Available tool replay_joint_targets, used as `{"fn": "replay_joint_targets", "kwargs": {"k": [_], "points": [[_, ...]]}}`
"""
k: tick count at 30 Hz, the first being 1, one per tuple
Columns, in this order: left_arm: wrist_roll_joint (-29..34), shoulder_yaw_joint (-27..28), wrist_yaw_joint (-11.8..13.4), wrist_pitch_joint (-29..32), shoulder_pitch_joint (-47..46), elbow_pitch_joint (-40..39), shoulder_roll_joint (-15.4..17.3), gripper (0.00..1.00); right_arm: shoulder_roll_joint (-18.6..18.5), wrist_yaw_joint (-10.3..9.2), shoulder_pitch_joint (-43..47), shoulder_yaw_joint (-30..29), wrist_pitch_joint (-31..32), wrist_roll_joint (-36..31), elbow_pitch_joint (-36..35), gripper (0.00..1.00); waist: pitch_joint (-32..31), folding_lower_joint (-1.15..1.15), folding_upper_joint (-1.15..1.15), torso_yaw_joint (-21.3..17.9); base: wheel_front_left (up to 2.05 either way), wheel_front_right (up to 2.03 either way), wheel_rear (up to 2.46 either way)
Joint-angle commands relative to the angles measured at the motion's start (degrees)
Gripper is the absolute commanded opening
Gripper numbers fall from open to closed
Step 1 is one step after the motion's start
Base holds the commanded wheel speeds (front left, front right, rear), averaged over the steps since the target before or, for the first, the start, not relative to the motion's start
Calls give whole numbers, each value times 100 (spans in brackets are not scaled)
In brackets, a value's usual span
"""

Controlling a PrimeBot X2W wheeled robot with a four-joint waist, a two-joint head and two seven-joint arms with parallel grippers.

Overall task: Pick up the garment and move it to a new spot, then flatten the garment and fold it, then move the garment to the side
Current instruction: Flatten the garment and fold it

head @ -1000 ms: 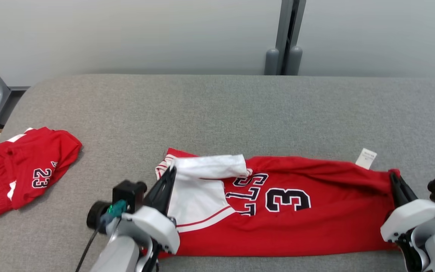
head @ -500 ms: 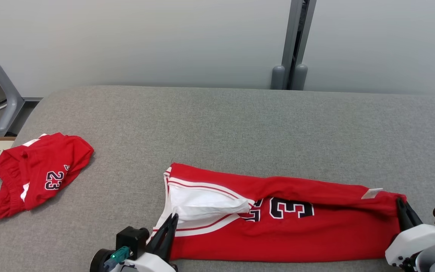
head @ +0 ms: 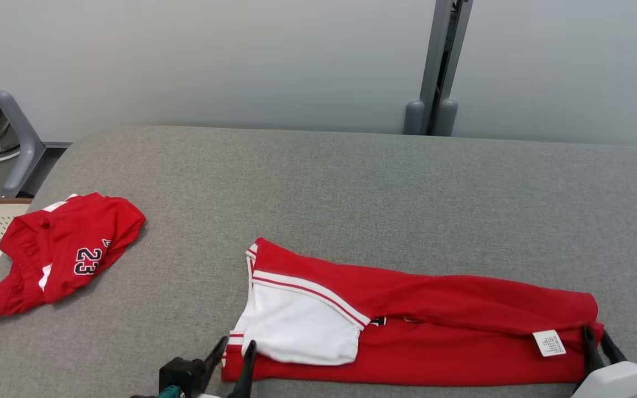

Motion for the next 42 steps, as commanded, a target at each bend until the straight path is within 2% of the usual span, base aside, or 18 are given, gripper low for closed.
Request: {"fn": "replay_joint_targets", "kwargs": {"k": [1,6,16,17,18,19,20,26,32,37,42], "points": [[64,54,69,-25,33,-42,31,100,-46,-1,-25,-39,-25,21,-23,100,17,0,0,9,0,0,0],[258,239,283,-25,133,-349,27,100,-77,-1,-71,-144,-25,17,-4,100,124,0,0,64,0,0,0],[344,245,262,-25,20,-572,27,100,-44,-1,-511,258,225,214,1005,100,295,0,0,209,0,0,0],[338,242,260,-25,14,-569,30,100,-11,-1,-535,316,295,268,1080,90,303,0,0,218,0,0,0],[329,237,261,-25,7,-573,29,100,31,0,-554,374,367,342,1151,41,308,0,0,224,0,0,0],[322,235,264,-25,-1,-578,28,100,47,1,-559,426,410,406,1190,3,313,0,0,229,0,0,0],[305,238,279,-25,-6,-585,27,100,66,2,-544,566,512,532,1238,0,315,0,0,229,0,0,0],[288,260,304,-25,11,-548,28,100,-314,-23,-634,498,152,808,1204,0,296,0,0,171,0,0,0],[289,192,273,-26,-25,-504,28,100,-620,-13,-861,-110,-33,633,775,0,273,0,0,64,0,0,0],[242,122,307,-26,-44,-474,28,100,-300,-1,-636,-362,-21,324,-98,0,237,0,0,-13,0,0,0],[255,87,305,-26,-34,-455,29,100,-29,-1,-544,-50,-22,331,-554,0,183,0,0,-47,0,0,0]]}}
